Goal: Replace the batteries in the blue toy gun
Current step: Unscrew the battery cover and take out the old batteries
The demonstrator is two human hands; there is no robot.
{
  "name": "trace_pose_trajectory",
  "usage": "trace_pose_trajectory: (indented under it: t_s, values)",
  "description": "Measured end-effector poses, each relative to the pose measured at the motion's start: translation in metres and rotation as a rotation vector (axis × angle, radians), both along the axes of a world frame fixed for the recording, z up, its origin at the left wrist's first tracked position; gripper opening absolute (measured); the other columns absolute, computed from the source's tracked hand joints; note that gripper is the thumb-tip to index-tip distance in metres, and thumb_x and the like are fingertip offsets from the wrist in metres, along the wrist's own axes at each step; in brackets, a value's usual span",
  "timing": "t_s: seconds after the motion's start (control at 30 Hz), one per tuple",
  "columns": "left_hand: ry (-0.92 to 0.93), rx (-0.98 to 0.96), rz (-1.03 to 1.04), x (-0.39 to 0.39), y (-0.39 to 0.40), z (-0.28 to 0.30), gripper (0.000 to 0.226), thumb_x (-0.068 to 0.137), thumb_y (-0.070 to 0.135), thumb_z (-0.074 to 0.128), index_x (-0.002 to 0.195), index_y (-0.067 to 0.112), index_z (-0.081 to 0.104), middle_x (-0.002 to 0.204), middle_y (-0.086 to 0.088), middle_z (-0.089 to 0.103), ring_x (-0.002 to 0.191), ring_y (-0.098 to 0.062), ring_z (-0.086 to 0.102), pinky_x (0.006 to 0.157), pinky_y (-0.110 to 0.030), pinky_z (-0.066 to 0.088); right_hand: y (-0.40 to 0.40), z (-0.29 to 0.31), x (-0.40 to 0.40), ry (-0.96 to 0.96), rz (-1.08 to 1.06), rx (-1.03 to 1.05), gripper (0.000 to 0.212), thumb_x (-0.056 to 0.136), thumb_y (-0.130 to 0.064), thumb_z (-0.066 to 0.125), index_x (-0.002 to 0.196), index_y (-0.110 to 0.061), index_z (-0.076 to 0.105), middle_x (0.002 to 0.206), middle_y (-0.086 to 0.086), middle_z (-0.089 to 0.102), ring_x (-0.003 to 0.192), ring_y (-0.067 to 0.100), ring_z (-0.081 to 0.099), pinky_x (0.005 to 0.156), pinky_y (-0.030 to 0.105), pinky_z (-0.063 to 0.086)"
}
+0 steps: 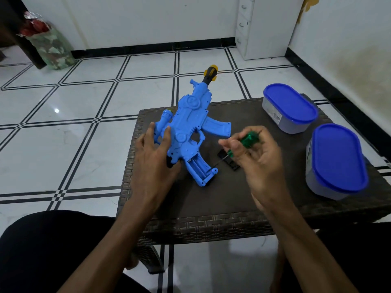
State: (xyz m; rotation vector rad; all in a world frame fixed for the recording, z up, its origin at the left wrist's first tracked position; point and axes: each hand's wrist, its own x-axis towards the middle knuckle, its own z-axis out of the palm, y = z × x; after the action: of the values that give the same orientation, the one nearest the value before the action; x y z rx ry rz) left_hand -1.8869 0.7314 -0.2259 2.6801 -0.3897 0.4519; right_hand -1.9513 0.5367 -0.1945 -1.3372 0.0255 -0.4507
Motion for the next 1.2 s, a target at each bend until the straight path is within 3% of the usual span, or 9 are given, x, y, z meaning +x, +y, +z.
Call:
trace_pose_trajectory:
  t_s: [0.2,0.4,0.47,0.57,0.73,0.83,0.93,1.0,1.2]
  values:
    - [-0.1,0.071,-0.016,0.0,-0.005,0.001,0.082,0.074,0.022,0.077,0.145,0.016,0.036,0.156,-0.019,0.02,0.132,-0.039,0.027,0.09,-0.049,0.046,0.012,-0.013,0.006,-0.016,-0.146,0.351,0.015,0.095,-0.001,0.054,0.094,-0.011,0.044,0.086,0.008,0.071,0.103,0.031,0.07,0.093,0.043,0.055]
    - [-0.074,0.049,-0.009,0.0,-0.005,0.0,0.083,0.076,0.026,0.076,0.147,0.018,0.034,0.158,-0.016,0.018,0.135,-0.037,0.023,0.091,-0.049,0.047,0.018,-0.022,0.007,0.015,-0.195,0.284,0.012,0.097,-0.001,0.052,0.098,-0.009,0.043,0.086,0.016,0.068,0.094,0.029,0.072,0.088,0.038,0.057]
    - [-0.039,0.033,-0.005,0.001,-0.004,-0.001,0.082,0.077,0.029,0.075,0.148,0.021,0.033,0.158,-0.013,0.017,0.137,-0.036,0.022,0.092,-0.049,0.046,0.016,-0.024,0.006,0.054,-0.217,0.196,0.012,0.098,0.0,0.051,0.095,-0.011,0.045,0.076,0.012,0.065,0.077,0.026,0.07,0.08,0.036,0.058]
    - [0.022,-0.005,-0.003,0.003,-0.002,-0.005,0.082,0.077,0.031,0.073,0.148,0.023,0.034,0.159,-0.01,0.019,0.138,-0.034,0.023,0.096,-0.045,0.042,0.01,-0.027,0.008,0.187,-0.161,-0.031,0.017,0.093,0.004,0.049,0.09,-0.013,0.046,0.064,0.001,0.053,0.058,0.013,0.053,0.06,0.032,0.049]
    - [0.185,-0.045,0.004,0.011,0.0,-0.017,0.079,0.074,0.039,0.071,0.145,0.025,0.039,0.155,-0.011,0.029,0.137,-0.034,0.031,0.104,-0.042,0.035,0.005,-0.027,0.013,0.314,0.144,-0.802,0.014,0.089,-0.012,0.054,0.087,-0.024,0.06,0.068,-0.011,0.057,0.055,0.004,0.049,0.055,0.019,0.037]
    - [0.246,-0.043,-0.005,0.014,0.002,-0.023,0.083,0.067,0.056,0.06,0.142,0.025,0.043,0.149,-0.009,0.04,0.129,-0.034,0.046,0.099,-0.045,0.045,0.006,-0.028,0.016,0.36,0.24,-1.005,0.018,0.086,-0.02,0.056,0.095,-0.028,0.069,0.061,-0.014,0.052,0.053,0.001,0.047,0.054,0.019,0.033]
    - [0.276,-0.083,-0.013,0.013,0.004,-0.026,0.081,0.068,0.053,0.062,0.141,0.024,0.044,0.145,-0.007,0.044,0.125,-0.034,0.049,0.095,-0.046,0.047,0.008,-0.031,0.018,0.374,0.257,-1.124,0.033,0.078,-0.027,0.055,0.106,-0.034,0.071,0.062,-0.013,0.052,0.058,0.004,0.048,0.06,0.022,0.038]
    - [0.286,-0.1,-0.025,0.012,0.005,-0.027,0.079,0.071,0.048,0.068,0.142,0.022,0.044,0.146,-0.007,0.044,0.128,-0.034,0.047,0.098,-0.046,0.045,0.009,-0.03,0.019,0.367,0.247,-1.187,0.041,0.076,-0.03,0.053,0.113,-0.038,0.069,0.073,-0.006,0.064,0.068,0.013,0.056,0.066,0.024,0.043]
    - [0.317,-0.07,-0.042,0.014,0.007,-0.03,0.083,0.074,0.047,0.074,0.146,0.022,0.039,0.152,-0.012,0.035,0.135,-0.033,0.038,0.106,-0.044,0.039,0.015,-0.017,0.026,0.293,0.281,-1.38,0.038,0.085,-0.031,0.055,0.121,-0.04,0.066,0.093,-0.004,0.072,0.093,0.019,0.064,0.081,0.031,0.052]
